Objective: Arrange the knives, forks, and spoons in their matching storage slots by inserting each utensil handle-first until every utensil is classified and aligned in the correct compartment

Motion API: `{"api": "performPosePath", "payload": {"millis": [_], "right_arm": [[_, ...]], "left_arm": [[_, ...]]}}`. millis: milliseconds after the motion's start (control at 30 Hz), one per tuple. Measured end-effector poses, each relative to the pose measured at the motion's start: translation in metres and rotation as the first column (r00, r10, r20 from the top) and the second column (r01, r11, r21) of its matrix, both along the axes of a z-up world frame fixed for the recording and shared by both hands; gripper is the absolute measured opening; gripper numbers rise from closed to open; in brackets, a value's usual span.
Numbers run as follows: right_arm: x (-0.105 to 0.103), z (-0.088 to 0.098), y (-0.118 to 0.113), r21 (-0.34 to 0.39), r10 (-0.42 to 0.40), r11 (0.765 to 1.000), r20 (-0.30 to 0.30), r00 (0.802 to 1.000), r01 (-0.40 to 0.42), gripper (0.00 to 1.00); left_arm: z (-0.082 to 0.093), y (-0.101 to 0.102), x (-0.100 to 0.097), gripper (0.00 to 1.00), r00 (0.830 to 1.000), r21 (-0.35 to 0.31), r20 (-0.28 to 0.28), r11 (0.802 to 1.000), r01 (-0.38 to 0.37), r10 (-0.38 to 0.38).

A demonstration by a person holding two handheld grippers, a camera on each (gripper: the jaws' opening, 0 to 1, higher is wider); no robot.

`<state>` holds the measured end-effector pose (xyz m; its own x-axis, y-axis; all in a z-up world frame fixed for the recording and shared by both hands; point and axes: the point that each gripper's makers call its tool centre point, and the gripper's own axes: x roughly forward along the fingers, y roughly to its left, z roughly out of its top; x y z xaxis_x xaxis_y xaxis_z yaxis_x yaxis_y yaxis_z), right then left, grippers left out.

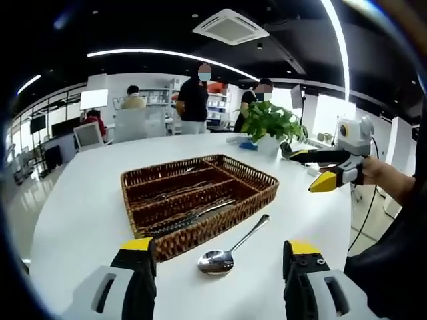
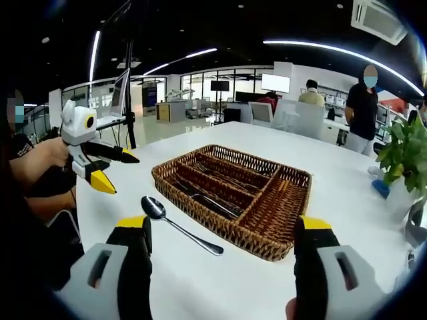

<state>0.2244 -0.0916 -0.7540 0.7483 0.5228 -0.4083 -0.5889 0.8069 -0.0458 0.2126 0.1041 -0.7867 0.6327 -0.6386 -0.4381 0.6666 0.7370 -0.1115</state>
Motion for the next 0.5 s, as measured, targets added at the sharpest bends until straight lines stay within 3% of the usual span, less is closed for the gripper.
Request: {"api": "performPosePath", "payload": {"millis": [333, 500], "right_arm": [[-0.005, -0.002, 0.006, -0.02, 0.01, 1.0, 0.013, 1.0, -0.009, 0.85], [-0.008, -0.005, 0.01, -0.025, 0.019, 1.0, 0.009, 1.0, -0.019, 0.85]], "left_arm": [[-0.02, 0.001, 0.001, 0.7, 0.998, -0.015, -0.064, 1.0, -0.009, 0.008], [-0.03, 0.004, 0.002, 0.6, 0.991, -0.033, -0.13, 0.998, -0.047, 0.043]]}}
